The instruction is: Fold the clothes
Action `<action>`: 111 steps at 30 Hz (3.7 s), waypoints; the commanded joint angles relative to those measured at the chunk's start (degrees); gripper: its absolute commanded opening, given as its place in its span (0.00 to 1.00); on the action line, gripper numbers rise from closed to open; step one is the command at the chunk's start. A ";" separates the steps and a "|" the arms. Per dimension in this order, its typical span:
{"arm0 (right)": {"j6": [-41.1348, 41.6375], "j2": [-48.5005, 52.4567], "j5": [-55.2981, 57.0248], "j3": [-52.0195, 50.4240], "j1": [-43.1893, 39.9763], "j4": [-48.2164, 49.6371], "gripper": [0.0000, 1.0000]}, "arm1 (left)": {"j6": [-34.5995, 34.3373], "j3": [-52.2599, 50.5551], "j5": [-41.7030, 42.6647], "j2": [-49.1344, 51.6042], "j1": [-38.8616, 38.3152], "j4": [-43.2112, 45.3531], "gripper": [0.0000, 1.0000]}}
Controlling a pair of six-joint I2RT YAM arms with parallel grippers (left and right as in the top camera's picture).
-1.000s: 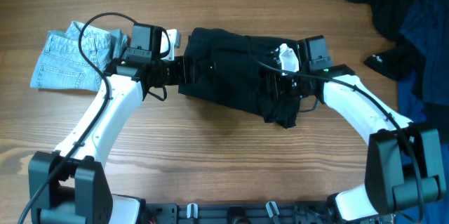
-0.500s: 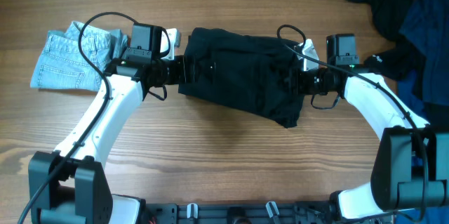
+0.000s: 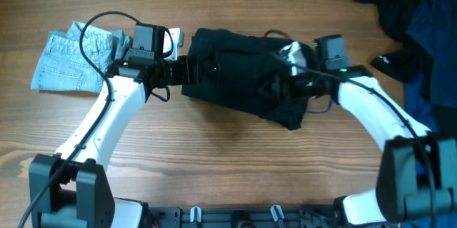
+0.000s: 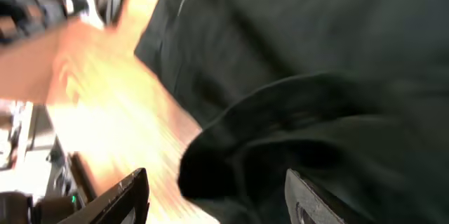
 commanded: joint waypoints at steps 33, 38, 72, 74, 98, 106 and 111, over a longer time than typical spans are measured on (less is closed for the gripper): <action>13.90 -2.91 -3.96 -0.94 -17.79 3.96 0.04 | 0.50 0.39 -0.13 -1.38 0.07 0.44 0.85; 20.63 -2.34 -2.60 -0.94 -10.88 13.18 0.08 | 0.50 0.39 -0.13 -1.38 0.07 0.37 0.85; 28.22 14.62 -6.36 -1.14 -2.36 44.61 0.08 | 0.52 0.39 1.01 -1.40 0.07 0.35 0.86; 26.23 10.97 -10.88 -1.14 -5.01 40.46 0.11 | 0.55 0.39 1.22 -1.40 0.07 0.35 0.86; 17.66 8.31 26.51 -1.22 -3.28 -13.33 0.45 | -20.35 0.24 4.81 17.00 0.90 -4.98 0.98; 16.44 8.31 26.51 -1.22 -3.28 -13.33 0.45 | -20.76 0.24 5.51 22.36 2.95 -0.11 0.63; 16.39 8.17 26.51 -1.16 -3.30 -13.38 0.44 | -17.84 0.24 11.04 22.36 2.58 4.15 0.22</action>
